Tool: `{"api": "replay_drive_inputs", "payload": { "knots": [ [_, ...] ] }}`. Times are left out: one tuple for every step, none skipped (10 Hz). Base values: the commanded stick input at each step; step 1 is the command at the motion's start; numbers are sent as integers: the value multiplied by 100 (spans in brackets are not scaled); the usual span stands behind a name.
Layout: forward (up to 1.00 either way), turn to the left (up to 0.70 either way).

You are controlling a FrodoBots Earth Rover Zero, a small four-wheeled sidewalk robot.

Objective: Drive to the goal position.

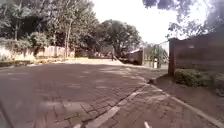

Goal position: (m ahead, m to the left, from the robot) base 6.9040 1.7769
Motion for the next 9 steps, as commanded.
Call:
{"api": "replay_drive_inputs", "payload": {
  "knots": [
    [70,-33],
    [70,-20],
    [70,0],
    [70,0],
    [70,0],
    [70,0],
    [70,0],
    [70,0],
    [70,0]
  ]
}}
